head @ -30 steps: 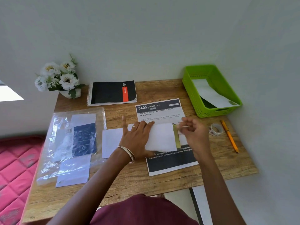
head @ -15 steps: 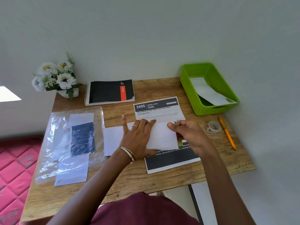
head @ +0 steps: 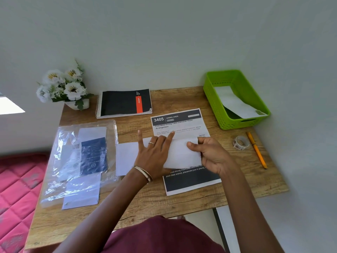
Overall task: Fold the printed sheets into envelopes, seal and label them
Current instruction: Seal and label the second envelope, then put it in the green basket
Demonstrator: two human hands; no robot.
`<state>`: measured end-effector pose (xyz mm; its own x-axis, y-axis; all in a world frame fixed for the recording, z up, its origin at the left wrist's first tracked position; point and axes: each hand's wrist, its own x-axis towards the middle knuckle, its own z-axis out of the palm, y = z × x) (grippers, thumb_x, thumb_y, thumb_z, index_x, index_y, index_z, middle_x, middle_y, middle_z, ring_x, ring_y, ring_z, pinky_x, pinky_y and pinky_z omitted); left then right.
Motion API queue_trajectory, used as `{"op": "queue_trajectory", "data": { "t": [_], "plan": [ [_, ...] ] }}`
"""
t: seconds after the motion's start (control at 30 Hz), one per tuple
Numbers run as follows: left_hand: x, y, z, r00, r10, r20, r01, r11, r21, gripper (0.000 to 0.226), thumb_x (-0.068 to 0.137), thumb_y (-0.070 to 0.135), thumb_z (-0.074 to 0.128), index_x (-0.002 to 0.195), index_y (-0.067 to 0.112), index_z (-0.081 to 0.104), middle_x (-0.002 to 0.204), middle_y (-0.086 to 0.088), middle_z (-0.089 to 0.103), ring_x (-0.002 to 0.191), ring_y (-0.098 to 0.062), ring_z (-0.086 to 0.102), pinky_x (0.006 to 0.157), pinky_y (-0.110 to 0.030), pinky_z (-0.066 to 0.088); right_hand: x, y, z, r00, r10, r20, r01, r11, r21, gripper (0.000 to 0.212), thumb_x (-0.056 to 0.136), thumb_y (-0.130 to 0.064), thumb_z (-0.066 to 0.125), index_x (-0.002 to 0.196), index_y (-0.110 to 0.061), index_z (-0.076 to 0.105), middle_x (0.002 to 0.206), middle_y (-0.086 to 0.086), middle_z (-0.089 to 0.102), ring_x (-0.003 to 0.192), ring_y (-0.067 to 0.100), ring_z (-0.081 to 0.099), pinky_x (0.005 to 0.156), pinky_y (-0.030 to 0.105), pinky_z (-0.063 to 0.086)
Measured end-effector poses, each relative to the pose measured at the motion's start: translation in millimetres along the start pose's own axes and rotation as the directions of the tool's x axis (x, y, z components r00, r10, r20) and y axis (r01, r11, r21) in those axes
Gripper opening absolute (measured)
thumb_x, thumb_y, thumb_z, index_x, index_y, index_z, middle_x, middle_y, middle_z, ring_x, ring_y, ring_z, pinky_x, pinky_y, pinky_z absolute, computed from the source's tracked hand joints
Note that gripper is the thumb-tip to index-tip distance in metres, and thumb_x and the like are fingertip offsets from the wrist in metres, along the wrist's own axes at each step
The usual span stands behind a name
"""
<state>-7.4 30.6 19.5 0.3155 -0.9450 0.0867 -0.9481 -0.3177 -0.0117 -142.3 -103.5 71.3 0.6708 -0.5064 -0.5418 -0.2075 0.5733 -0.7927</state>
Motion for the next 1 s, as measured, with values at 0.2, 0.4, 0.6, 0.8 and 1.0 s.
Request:
{"op": "queue_trajectory", "data": {
  "t": [0.2,0.4,0.6,0.8,1.0],
  "plan": [
    [2.9,-9.1,-7.7,0.992,-0.043,0.115,0.046,0.999,-0.029,0.116,0.060,0.078,0.054,0.146,0.025,-0.005,0.135,0.002,0.039,0.126,-0.022,0.040,0.100,-0.073,-0.009,8.2,10.5,7.1,0.999,-0.031,0.009,0.030,0.999,0.028,0.018,0.088,0.001,0.059,0.105,-0.002,0.066,0.102,0.011,0.073,0.091,0.021,0.070,0.078,0.037,0.058],
    [9.4,-20.0,-10.5,0.989,-0.097,0.114,0.109,0.989,-0.100,0.094,0.063,0.072,0.056,0.139,0.027,0.021,0.135,0.004,0.039,0.128,-0.021,0.038,0.102,-0.073,-0.001,10.0,1.6,6.7,0.989,-0.138,-0.057,0.134,0.989,-0.069,0.019,0.090,-0.014,0.062,0.099,0.001,0.067,0.091,0.012,0.073,0.078,0.019,0.069,0.072,0.035,0.058],
    [-0.1,-48.0,-11.6,0.976,-0.209,0.056,0.215,0.967,-0.135,0.094,0.057,0.074,0.061,0.132,0.026,0.031,0.129,0.003,0.045,0.119,-0.023,0.049,0.102,-0.073,0.002,37.9,6.3,-23.4,0.742,-0.500,-0.447,0.128,0.760,-0.637,0.020,0.083,-0.026,0.071,0.091,-0.009,0.068,0.089,0.009,0.070,0.082,0.021,0.065,0.074,0.036,0.054],
    [-4.7,-49.6,-16.0,0.973,-0.228,0.046,0.232,0.961,-0.149,0.097,0.057,0.073,0.063,0.134,0.026,0.028,0.134,0.001,0.042,0.124,-0.025,0.042,0.103,-0.070,0.003,68.0,30.8,-14.1,0.808,-0.421,-0.412,-0.235,0.412,-0.881,0.070,0.071,-0.054,0.074,0.117,-0.004,0.054,0.126,0.015,0.053,0.120,0.035,0.046,0.094,0.048,0.038],
    [-7.9,-51.5,-16.5,0.974,-0.223,0.029,0.224,0.957,-0.186,0.096,0.057,0.072,0.064,0.133,0.025,0.028,0.132,0.001,0.042,0.124,-0.025,0.041,0.102,-0.071,0.004,79.4,26.1,-12.8,0.781,-0.343,-0.521,-0.293,0.536,-0.792,0.071,0.062,-0.044,0.085,0.115,-0.007,0.056,0.121,0.012,0.060,0.117,0.034,0.052,0.096,0.047,0.031]
  ]
}}
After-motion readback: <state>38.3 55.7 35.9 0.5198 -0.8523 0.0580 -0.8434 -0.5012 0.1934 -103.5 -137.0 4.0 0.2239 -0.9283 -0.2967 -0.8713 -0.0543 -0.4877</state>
